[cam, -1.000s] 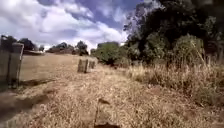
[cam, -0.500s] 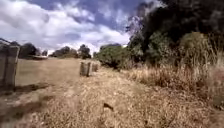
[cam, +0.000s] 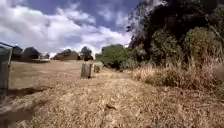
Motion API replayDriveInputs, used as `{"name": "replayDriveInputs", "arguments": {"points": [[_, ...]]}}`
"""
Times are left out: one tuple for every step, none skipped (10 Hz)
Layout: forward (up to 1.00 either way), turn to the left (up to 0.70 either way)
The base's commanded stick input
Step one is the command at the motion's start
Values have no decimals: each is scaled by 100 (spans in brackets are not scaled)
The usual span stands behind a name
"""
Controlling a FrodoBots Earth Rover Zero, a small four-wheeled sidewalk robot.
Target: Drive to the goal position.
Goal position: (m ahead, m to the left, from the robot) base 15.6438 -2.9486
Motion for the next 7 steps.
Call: {"name": "replayDriveInputs", "arguments": {"points": [[70, 0], [70, 0], [70, -3], [70, -8], [70, -26], [70, -35], [70, -35]]}}
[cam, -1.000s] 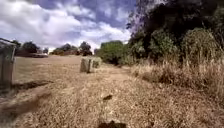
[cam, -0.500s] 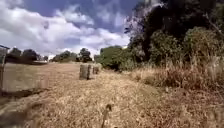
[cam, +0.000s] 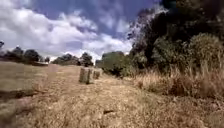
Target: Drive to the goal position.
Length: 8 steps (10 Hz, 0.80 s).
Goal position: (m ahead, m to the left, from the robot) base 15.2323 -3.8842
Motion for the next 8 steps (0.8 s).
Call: {"name": "replayDriveInputs", "arguments": {"points": [[70, 0], [70, 0], [70, 0], [70, 0], [70, 0], [70, 0], [70, 0], [70, 0]]}}
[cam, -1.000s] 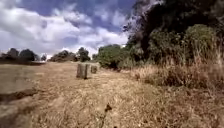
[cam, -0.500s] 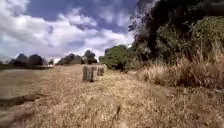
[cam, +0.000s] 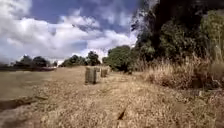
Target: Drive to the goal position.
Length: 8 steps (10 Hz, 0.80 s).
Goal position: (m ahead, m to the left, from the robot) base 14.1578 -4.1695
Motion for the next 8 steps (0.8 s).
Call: {"name": "replayDriveInputs", "arguments": {"points": [[70, -20], [70, -35], [70, -35], [70, -19], [70, 0], [70, 0], [70, 0], [70, 0]]}}
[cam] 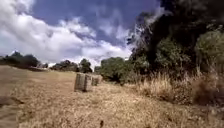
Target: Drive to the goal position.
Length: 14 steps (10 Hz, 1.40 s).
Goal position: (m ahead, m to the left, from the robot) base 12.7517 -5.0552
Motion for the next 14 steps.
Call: {"name": "replayDriveInputs", "arguments": {"points": [[70, 0], [70, 0], [70, 0], [70, 0], [70, 0], [70, 0], [70, -2], [70, -6], [70, 0], [70, 0], [70, 0], [70, 0], [70, 0], [70, 0]]}}
